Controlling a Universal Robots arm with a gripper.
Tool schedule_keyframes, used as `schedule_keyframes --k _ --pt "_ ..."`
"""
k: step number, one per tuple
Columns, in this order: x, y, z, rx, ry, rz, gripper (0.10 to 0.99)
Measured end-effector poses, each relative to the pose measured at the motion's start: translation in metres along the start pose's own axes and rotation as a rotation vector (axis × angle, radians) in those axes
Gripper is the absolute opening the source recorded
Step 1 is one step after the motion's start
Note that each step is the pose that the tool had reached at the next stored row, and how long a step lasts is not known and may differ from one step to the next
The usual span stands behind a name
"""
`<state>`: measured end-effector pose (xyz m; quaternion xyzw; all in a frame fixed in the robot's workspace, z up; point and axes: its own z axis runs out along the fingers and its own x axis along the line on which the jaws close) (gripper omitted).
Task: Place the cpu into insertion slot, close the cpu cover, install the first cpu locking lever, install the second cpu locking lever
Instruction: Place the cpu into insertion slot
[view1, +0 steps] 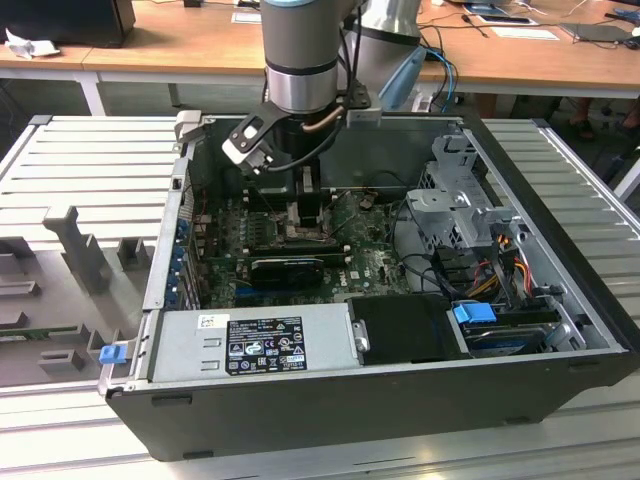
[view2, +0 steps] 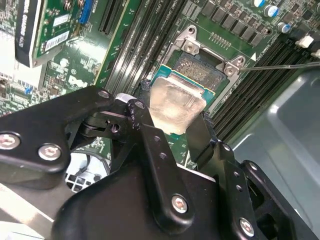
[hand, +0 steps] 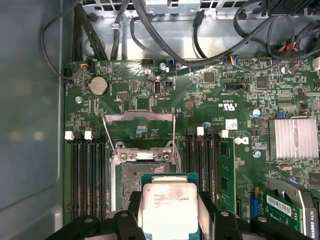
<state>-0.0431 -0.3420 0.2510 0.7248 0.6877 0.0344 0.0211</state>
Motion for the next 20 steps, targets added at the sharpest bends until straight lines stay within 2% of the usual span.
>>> schedule_keyframes --k 3,5,8,20 --pt "0.0037 -0.0009 0.0076 0.0 -0.001 0.011 0.529" --pt "0.0057 -0.0014 0.0133 0.0 0.0007 -0.008 0.529" --pt "0.0058 -0.0019 0.0179 0.001 0.0037 -0.048 0.529" --pt "0.0059 -0.002 0.0205 0.001 0.0047 -0.06 0.529"
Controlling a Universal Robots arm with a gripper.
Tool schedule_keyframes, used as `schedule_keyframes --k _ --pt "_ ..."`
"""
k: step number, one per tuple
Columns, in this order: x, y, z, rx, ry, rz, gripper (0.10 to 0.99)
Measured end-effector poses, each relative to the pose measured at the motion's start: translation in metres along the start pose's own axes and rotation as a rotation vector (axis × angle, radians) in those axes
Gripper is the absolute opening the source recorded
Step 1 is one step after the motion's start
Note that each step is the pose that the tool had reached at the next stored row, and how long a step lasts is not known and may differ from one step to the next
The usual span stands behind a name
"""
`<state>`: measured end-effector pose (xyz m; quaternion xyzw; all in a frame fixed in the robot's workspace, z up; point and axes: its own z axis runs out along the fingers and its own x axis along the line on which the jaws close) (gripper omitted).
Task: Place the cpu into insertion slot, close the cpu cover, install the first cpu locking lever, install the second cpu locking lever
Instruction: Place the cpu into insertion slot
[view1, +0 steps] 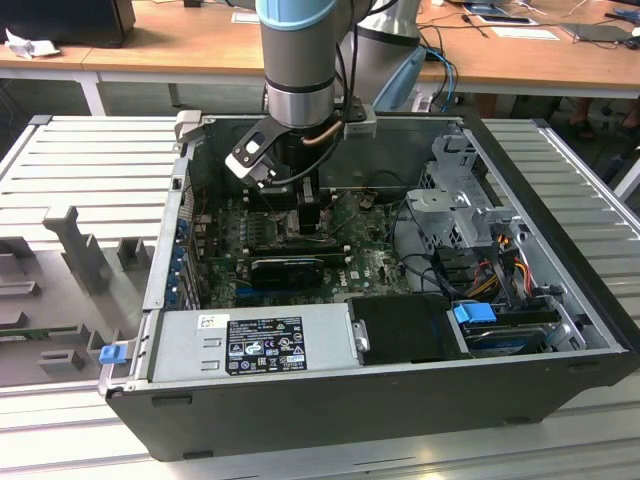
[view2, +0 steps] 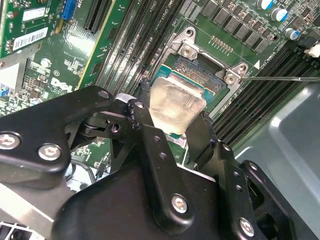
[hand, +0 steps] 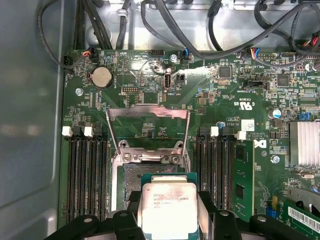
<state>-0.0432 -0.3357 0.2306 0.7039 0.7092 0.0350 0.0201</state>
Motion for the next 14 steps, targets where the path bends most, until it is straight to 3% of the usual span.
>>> schedule_keyframes --k 9,14 --pt "0.0049 0.0 0.0003 0.0 0.0001 0.0 0.529" --pt "0.0068 -0.001 0.0106 0.0 -0.0005 0.005 0.529"
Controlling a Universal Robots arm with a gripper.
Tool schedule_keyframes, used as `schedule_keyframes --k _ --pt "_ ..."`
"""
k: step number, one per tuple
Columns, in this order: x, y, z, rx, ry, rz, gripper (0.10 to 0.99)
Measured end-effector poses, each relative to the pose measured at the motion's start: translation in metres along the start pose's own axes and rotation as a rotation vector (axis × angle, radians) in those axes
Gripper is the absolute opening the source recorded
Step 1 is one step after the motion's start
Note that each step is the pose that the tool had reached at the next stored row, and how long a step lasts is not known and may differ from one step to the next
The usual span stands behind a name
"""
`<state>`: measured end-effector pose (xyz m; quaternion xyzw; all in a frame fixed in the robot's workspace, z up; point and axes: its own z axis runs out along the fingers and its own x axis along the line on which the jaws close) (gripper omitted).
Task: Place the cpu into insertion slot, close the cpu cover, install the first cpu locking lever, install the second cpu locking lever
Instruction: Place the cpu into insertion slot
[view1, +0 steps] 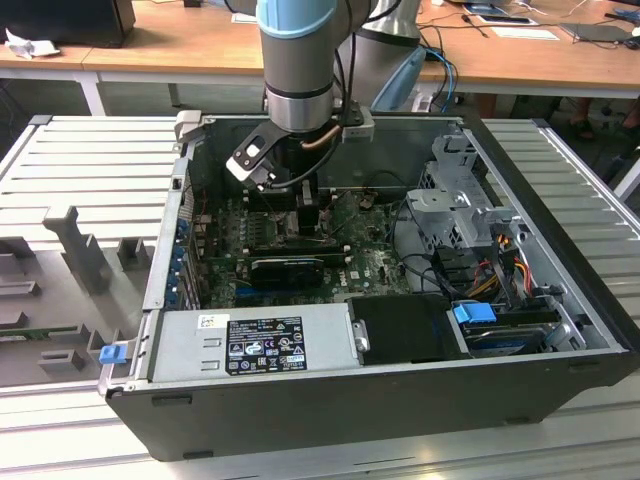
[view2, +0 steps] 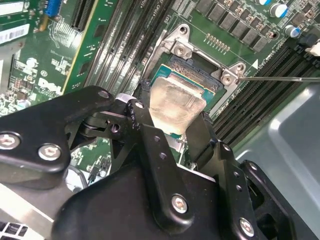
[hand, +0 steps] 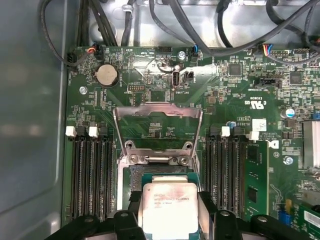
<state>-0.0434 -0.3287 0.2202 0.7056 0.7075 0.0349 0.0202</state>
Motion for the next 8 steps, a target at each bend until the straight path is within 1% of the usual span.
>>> schedule_keyframes --k 2,5,8 --pt "0.0006 -0.0004 0.0022 0.0 -0.0002 0.002 0.529" --pt "0.0039 -0.0009 0.0058 0.0 -0.0005 0.005 0.529" --pt "0.0047 -0.0011 0.0083 0.0 -0.0025 0.025 0.529"
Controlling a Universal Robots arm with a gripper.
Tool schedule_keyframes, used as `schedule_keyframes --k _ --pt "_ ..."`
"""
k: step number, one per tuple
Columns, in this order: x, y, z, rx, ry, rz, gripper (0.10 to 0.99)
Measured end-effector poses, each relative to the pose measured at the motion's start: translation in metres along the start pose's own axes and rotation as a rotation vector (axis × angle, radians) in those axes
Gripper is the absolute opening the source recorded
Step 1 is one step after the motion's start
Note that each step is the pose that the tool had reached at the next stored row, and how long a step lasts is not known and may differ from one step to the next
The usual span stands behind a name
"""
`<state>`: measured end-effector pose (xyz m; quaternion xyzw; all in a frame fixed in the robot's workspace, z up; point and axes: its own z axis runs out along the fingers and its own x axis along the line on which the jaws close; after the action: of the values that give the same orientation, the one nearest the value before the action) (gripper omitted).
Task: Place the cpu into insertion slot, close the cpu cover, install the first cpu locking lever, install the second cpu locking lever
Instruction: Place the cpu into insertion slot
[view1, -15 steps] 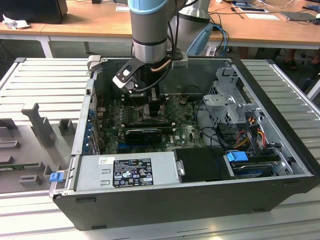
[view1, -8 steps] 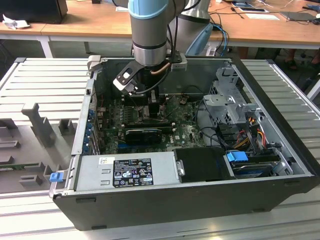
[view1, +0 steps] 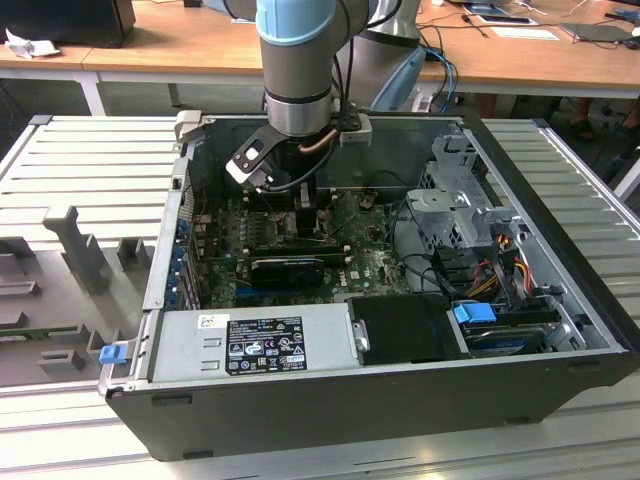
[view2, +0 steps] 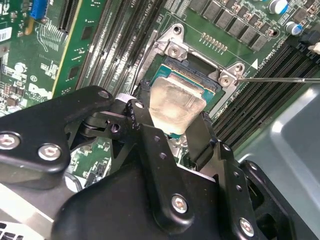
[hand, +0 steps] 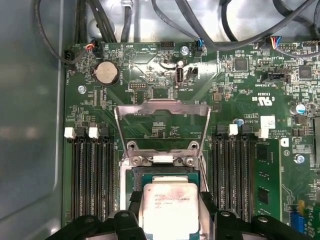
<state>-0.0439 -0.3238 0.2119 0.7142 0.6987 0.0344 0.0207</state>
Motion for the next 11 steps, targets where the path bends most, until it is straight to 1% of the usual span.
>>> schedule_keyframes --k 4,11 --pt "0.0028 -0.0003 0.0038 0.0 0.0001 0.0 0.529" --pt "0.0036 -0.0007 0.0091 0.0 -0.0005 0.0 0.529"
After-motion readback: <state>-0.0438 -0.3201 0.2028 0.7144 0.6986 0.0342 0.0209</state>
